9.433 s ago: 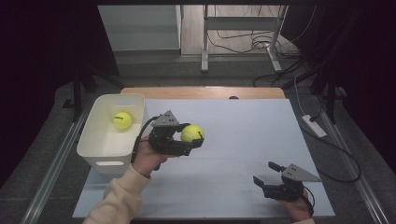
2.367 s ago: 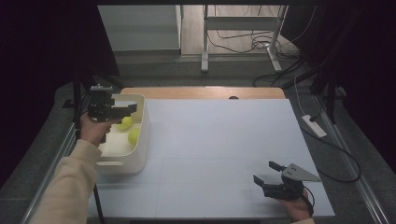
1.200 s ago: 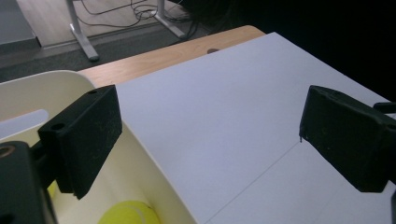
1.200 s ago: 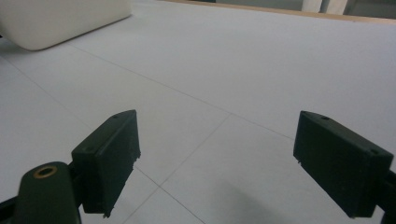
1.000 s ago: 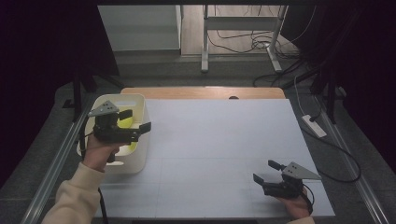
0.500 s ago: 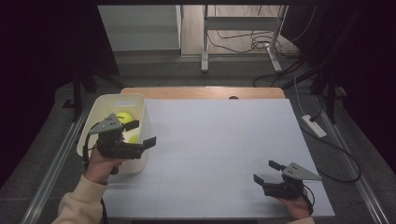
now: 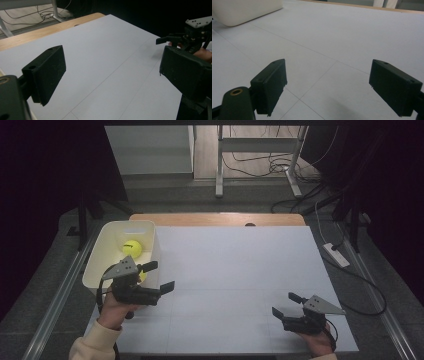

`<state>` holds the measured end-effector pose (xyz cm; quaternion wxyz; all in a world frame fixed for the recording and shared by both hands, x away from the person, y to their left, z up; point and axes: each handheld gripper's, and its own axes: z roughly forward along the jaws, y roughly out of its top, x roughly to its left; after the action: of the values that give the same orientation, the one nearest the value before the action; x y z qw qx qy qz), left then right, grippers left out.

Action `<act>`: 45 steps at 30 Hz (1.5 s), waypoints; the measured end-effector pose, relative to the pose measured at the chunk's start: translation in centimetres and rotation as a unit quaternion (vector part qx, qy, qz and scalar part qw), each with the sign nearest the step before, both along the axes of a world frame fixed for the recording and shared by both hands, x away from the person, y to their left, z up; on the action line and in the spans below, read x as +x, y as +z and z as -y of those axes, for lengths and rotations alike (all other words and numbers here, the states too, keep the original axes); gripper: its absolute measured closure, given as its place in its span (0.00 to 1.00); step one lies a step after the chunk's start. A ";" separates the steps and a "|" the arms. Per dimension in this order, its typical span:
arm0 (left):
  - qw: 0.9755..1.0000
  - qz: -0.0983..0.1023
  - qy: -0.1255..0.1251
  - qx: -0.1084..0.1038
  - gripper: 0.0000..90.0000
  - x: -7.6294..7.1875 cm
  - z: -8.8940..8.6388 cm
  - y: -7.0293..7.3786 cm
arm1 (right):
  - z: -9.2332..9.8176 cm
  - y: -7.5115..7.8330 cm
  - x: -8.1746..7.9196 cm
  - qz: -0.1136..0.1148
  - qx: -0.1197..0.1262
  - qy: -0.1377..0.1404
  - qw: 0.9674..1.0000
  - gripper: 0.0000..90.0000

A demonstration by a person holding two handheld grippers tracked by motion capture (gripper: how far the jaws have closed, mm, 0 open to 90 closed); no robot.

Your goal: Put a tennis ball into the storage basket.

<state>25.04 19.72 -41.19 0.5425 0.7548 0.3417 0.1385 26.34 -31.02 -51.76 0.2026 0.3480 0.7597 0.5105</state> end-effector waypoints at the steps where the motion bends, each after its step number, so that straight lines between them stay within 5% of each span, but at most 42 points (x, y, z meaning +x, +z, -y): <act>1: 1.000 0.005 -0.001 0.004 0.09 -0.3 0.1 -0.2 | 0.0 0.0 0.0 0.000 0.000 0.000 1.000 0.16; 10: 0.999 0.018 -0.020 0.020 0.09 -2.2 1.0 -2.0 | -0.1 0.0 -0.1 0.000 0.001 -0.001 1.000 0.16; 18: 0.999 0.010 -0.044 0.022 0.10 -3.4 1.6 -4.3 | 0.0 0.0 -0.2 0.000 0.000 -0.001 1.000 0.16; 24: 0.999 -0.005 -0.041 0.027 0.09 -3.6 1.6 -6.0 | 0.0 0.0 -0.2 0.001 -0.001 0.000 1.000 0.16; 31: 0.997 -0.004 -0.031 0.063 0.09 -3.7 1.5 -8.3 | -0.1 0.0 -0.3 0.001 0.000 0.001 1.000 0.16; 45: 0.997 -0.030 -0.016 0.066 0.08 -3.2 0.6 -11.5 | -0.8 0.0 -0.6 -0.007 -0.006 0.032 0.999 0.15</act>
<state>21.82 19.17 -52.70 0.4833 0.7982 0.3355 0.1292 25.73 -30.23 -51.77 0.1829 0.3261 0.7751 0.5093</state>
